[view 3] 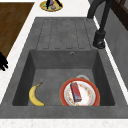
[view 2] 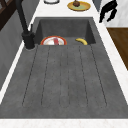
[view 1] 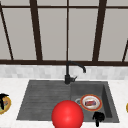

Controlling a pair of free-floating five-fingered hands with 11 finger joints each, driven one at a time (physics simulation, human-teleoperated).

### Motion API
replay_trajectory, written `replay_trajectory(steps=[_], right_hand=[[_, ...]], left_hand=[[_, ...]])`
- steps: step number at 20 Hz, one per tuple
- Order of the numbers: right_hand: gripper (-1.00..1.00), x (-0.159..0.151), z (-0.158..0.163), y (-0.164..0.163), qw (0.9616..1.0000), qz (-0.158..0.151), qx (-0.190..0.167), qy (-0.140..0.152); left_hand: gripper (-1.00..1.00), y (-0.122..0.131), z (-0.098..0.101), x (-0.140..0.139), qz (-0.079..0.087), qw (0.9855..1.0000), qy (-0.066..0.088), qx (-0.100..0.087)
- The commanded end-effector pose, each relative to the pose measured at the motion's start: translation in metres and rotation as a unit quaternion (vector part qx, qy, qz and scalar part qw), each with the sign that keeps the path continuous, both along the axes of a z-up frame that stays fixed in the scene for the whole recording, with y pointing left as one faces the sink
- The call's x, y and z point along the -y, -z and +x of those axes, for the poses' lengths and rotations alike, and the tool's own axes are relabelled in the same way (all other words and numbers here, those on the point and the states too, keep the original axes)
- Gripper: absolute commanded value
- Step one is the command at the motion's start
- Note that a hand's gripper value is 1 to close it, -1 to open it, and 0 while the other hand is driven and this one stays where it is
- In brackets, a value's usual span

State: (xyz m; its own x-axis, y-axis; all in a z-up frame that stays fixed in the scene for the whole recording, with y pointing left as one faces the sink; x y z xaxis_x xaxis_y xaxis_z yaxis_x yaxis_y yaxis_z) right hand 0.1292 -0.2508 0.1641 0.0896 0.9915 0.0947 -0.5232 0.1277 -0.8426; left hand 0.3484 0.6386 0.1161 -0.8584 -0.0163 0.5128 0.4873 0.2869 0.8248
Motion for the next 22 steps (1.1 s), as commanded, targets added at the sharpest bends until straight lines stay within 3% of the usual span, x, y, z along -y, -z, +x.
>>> replay_trajectory(steps=[1,2,3,4,6,7,9,11,15,17,19,22], right_hand=[[0.0,0.0,0.0,0.0,1.0,0.0,0.0,0.0],[0.0,0.0,0.0,0.0,1.0,0.0,0.0,0.0],[0.0,0.0,0.0,0.0,1.0,0.0,0.0,0.0],[0.0,0.0,0.0,0.0,1.0,0.0,0.0,0.0],[0.0,0.0,0.0,0.0,1.0,0.0,0.0,0.0],[0.0,0.0,0.0,0.0,1.0,0.0,0.0,0.0],[0.0,0.0,0.0,0.0,1.0,0.0,0.0,0.0],[0.0,0.0,0.0,0.0,1.0,0.0,0.0,0.0],[0.0,0.0,0.0,0.0,1.0,0.0,0.0,0.0],[0.0,0.0,0.0,0.0,1.0,0.0,0.0,0.0],[0.0,0.0,0.0,0.0,1.0,0.0,0.0,0.0],[0.0,0.0,0.0,0.0,1.0,0.0,0.0,0.0]], left_hand=[[-1.0,0.027,0.007,0.0,0.011,0.9999,0.006,-0.001],[-1.0,0.028,0.007,-0.007,0.003,1.0,0.009,0.0],[1.0,0.03,0.004,-0.011,0.0,0.9999,0.012,0.0],[1.0,0.028,0.001,-0.015,0.001,0.9997,0.022,0.009],[1.0,0.022,0.0,-0.013,-0.01,0.9987,0.013,0.047],[1.0,0.022,0.001,-0.014,-0.013,0.9974,0.01,0.07],[1.0,0.023,0.004,-0.014,-0.015,0.9938,0.002,0.11],[1.0,0.025,-0.001,-0.013,-0.021,0.9896,-0.019,0.141],[1.0,0.014,0.002,-0.009,-0.027,0.9836,-0.035,0.175],[1.0,-0.01,0.002,0.0,-0.028,0.9828,-0.039,0.178],[1.0,-0.027,0.002,0.009,-0.017,0.9833,-0.037,0.178],[1.0,-0.048,0.003,0.021,-0.018,0.9835,-0.032,0.177]])
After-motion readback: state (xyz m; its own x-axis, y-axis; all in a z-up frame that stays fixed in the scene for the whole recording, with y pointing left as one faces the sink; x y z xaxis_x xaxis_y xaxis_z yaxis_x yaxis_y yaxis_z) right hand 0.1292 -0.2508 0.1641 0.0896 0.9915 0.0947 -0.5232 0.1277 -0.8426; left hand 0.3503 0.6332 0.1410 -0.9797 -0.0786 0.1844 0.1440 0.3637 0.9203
